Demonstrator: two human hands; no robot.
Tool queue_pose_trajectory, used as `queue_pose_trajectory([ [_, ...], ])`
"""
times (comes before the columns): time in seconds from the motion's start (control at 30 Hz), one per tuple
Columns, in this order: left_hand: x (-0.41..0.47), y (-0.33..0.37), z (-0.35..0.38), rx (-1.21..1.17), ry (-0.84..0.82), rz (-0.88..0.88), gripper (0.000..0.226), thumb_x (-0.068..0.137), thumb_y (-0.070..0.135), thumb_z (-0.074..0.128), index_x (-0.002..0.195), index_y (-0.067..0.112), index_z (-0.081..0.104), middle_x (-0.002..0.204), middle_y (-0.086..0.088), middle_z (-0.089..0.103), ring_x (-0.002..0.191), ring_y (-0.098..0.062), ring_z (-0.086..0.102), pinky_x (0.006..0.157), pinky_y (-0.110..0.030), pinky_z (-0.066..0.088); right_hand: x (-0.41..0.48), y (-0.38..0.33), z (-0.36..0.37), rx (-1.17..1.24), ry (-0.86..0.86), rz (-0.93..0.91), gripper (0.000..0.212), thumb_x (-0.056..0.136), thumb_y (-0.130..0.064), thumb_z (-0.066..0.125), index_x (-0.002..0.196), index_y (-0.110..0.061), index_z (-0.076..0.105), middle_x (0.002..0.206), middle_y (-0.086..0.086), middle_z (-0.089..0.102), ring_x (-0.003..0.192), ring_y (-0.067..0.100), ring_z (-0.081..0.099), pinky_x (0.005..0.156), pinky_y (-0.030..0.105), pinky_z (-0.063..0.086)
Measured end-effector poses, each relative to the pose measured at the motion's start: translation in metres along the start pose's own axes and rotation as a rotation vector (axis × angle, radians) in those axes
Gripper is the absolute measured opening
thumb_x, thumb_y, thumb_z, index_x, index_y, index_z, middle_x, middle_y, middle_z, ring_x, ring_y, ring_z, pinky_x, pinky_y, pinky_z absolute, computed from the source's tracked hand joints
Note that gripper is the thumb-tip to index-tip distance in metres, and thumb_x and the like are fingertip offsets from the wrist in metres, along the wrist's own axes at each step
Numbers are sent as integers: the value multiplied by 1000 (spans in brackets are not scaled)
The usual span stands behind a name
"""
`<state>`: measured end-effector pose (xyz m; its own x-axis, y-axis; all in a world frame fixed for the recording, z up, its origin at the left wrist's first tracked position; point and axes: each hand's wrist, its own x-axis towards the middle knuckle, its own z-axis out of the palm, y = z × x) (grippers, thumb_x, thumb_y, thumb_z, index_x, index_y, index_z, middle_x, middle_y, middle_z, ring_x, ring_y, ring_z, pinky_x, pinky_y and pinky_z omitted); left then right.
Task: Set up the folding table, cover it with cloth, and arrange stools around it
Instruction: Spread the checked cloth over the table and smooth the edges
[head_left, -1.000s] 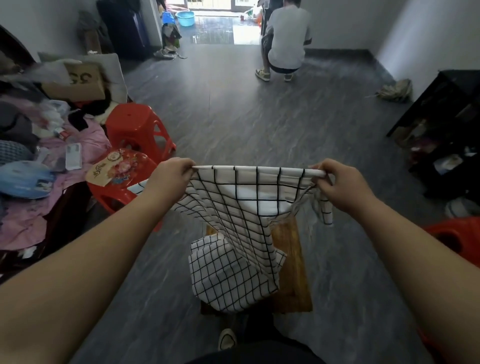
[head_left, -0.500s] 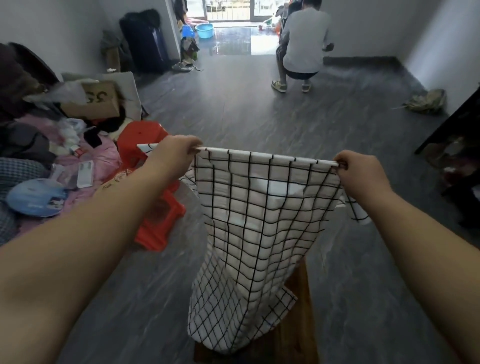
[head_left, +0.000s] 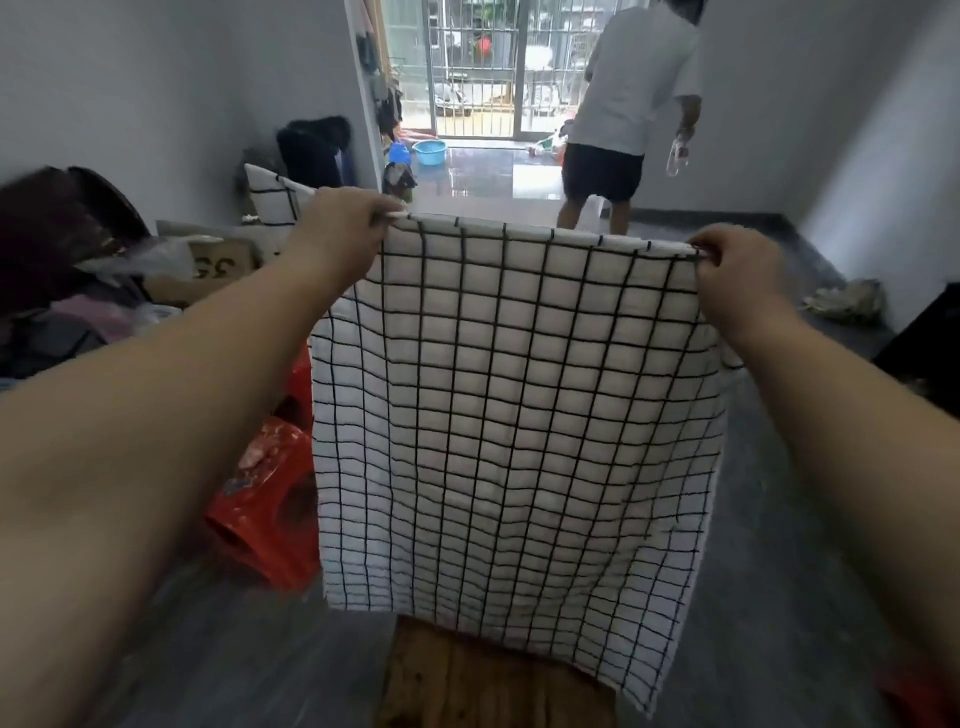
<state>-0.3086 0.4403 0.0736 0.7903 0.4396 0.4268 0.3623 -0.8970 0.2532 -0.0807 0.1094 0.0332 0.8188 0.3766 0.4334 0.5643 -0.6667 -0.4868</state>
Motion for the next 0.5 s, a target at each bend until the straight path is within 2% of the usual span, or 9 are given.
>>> queue_pose_trajectory([
  [0.07,12,0,-9,2,25,3,32,104,24,46,128,20,67,121,-10,69,111,-30,61,100,-45,44,14,-6,-5,-17,42,-43,31,93,-7,52,116,-12,72,117,16,68,109,35,61,90,31,43],
  [0.2,28,-2,-26,20,52,24,34,104,24,42,127,19,67,117,-15,69,107,-35,61,98,-45,46,31,-23,-17,-134,69,-110,35,93,-3,46,119,-8,69,119,24,66,110,43,58,93,44,47],
  [0.3,32,-6,-35,42,86,36,35,103,23,42,125,18,68,117,-18,68,107,-39,60,95,-46,46,39,-36,-26,-158,110,-128,38,90,-3,44,117,-10,69,116,23,67,108,43,58,92,44,47],
  [0.4,29,-9,-38,14,105,31,34,104,24,42,126,18,68,117,-16,69,107,-35,60,96,-45,44,37,-45,-30,-174,135,-136,36,88,-2,43,111,-6,70,109,25,67,102,44,58,85,44,47],
  [0.5,18,-12,-35,-31,85,13,33,104,24,44,126,18,67,116,-14,70,107,-32,61,98,-43,43,26,-49,-25,-183,134,-120,35,91,-5,43,114,-7,70,111,24,65,103,43,57,84,44,47],
])
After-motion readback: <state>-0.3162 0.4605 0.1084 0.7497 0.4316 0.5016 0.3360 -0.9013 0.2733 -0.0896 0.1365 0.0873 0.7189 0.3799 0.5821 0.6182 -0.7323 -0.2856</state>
